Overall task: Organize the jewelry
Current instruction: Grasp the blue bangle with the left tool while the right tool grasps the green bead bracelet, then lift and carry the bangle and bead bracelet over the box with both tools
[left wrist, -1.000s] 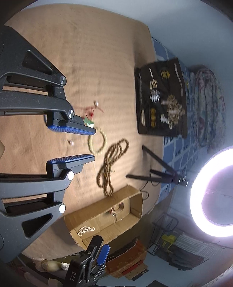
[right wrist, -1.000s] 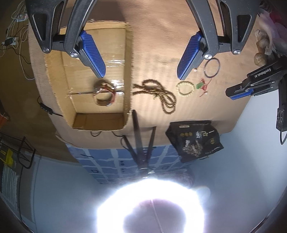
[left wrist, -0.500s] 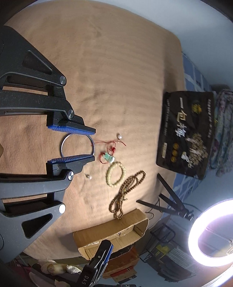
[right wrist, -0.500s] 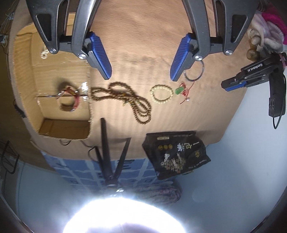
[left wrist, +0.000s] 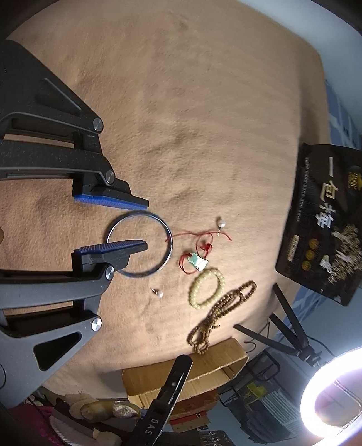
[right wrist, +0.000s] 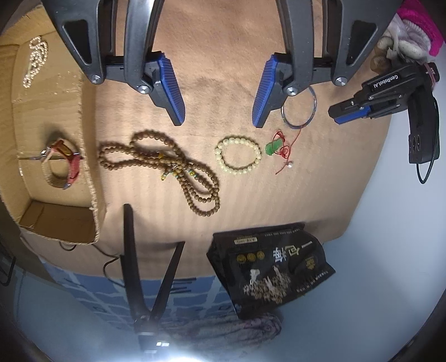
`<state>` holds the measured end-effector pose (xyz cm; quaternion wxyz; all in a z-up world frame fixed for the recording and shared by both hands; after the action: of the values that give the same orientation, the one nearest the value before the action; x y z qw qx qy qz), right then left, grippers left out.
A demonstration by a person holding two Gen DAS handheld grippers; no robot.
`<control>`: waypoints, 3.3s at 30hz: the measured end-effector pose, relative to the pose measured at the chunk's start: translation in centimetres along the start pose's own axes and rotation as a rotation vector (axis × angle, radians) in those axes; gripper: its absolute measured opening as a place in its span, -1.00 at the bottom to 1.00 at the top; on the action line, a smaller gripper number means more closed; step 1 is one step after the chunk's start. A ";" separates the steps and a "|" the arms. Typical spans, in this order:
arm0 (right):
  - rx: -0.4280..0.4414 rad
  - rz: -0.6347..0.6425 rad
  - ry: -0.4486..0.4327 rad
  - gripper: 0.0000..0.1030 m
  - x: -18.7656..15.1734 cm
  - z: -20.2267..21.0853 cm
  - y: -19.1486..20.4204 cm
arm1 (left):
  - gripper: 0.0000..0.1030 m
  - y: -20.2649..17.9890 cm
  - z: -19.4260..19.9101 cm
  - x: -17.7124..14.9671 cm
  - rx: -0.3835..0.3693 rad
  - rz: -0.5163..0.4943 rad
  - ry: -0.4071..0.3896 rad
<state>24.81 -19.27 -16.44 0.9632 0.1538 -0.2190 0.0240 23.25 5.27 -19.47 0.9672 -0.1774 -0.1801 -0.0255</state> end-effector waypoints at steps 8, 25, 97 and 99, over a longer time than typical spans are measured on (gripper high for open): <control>0.022 -0.025 0.051 -0.16 0.4 -3.2 1.4 | -0.59 0.3 -1.8 -0.3 -0.007 -0.003 0.039; -0.022 -0.075 0.092 -0.33 2.1 -7.3 1.3 | -0.59 -0.1 -3.8 -0.1 0.012 -0.041 0.049; -0.075 0.007 -0.159 -0.90 -1.3 9.1 -2.4 | -0.98 -13.4 5.2 -1.7 -0.135 -0.179 -0.148; -0.083 -0.001 -0.170 -0.90 -1.3 9.7 -3.1 | -0.98 -14.3 5.3 -1.6 -0.148 -0.187 -0.151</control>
<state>19.93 -25.19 -9.58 0.9468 0.1152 -0.3005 0.0014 18.32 -6.29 -10.68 0.9286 -0.2321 -0.2657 -0.1151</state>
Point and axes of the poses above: each gripper's, at about its wrist camera, not at the fingertips, and z roughly against the way its jaws point, y to its left, x to its top, the point moved 2 cm from there along -z, roughly the way its jaws point, and after that the axes turned 1 degree about -x, right-handed, at the moved point
